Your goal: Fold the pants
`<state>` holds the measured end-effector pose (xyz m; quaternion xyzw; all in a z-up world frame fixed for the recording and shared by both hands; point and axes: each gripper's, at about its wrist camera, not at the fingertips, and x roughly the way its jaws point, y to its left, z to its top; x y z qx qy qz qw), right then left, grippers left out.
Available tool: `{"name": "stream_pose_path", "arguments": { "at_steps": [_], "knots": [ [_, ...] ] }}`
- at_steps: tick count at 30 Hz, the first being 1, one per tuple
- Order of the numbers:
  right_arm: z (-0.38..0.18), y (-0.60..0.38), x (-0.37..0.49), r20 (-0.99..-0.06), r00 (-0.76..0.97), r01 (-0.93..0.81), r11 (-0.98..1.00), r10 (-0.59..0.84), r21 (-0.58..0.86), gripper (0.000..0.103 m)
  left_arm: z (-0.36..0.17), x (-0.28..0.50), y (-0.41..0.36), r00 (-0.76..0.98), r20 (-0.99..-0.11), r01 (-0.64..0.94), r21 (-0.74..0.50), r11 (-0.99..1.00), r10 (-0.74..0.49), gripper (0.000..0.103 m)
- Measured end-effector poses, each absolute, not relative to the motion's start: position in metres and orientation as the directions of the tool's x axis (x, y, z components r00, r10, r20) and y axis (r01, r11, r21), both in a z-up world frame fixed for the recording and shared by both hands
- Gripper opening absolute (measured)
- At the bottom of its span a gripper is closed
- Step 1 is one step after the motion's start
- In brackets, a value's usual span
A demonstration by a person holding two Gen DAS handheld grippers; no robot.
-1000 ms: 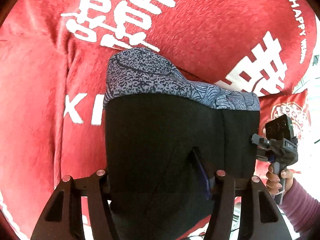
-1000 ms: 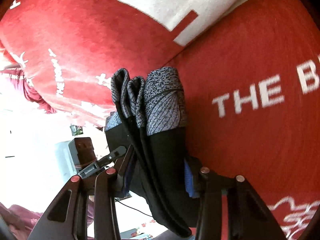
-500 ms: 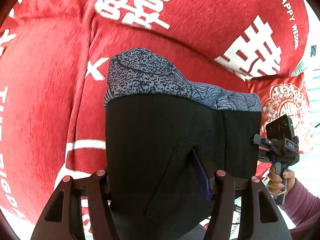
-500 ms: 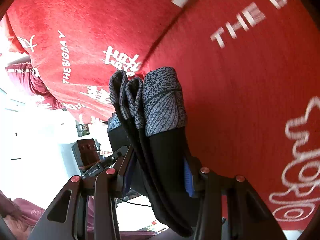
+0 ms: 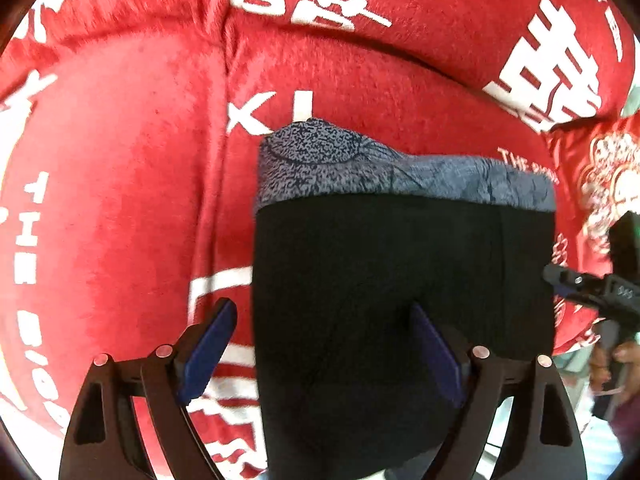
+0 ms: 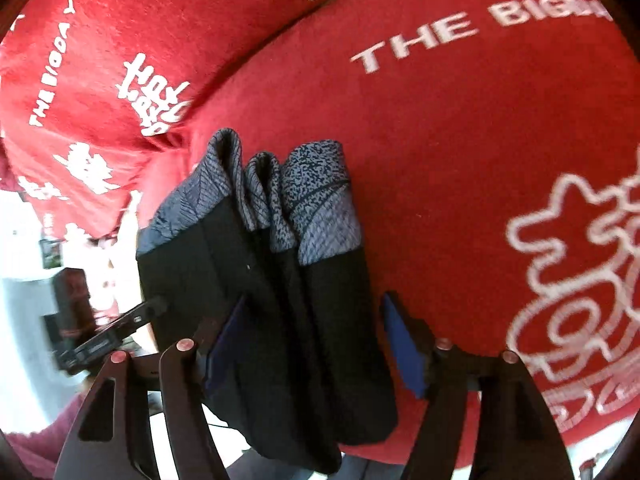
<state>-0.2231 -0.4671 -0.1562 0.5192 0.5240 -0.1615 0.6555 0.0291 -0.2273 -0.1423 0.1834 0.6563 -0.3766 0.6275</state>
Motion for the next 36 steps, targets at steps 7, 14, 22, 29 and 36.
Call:
{"name": "stream_pose_path", "arguments": {
  "at_steps": [7, 14, 22, 29, 36],
  "knots": [
    [-0.120, -0.446, -0.243, -0.919, 0.327, 0.814, 0.429, 0.220, 0.392, 0.080, -0.109, -0.003, -0.208, -0.050, -0.984, 0.783, -0.147, 0.604, -0.174, 0.089],
    [-0.088, -0.410, -0.257, -0.963, 0.233, 0.848, 0.456, 0.136, 0.270, 0.082, -0.080, -0.031, -0.188, 0.001, -0.992, 0.808, -0.075, 0.584, -0.129, 0.089],
    [-0.034, -0.357, -0.254, -0.988, 0.147, 0.828, 0.541, 0.040, 0.145, 0.091, -0.033, -0.045, -0.169, 0.044, -0.986, 0.823, -0.055, 0.566, -0.160, 0.089],
    [0.009, -0.324, -0.234, -0.988, 0.154, 0.798, 0.593, -0.026, 0.109, 0.091, 0.005, -0.045, -0.165, 0.120, -0.980, 0.789, -0.004, 0.615, -0.161, 0.089],
    [0.031, -0.312, -0.212, -0.989, 0.146, 0.767, 0.631, -0.003, 0.111, 0.091, 0.023, -0.052, -0.167, 0.153, -0.979, 0.771, 0.033, 0.636, -0.135, 0.089]
  ]
}}
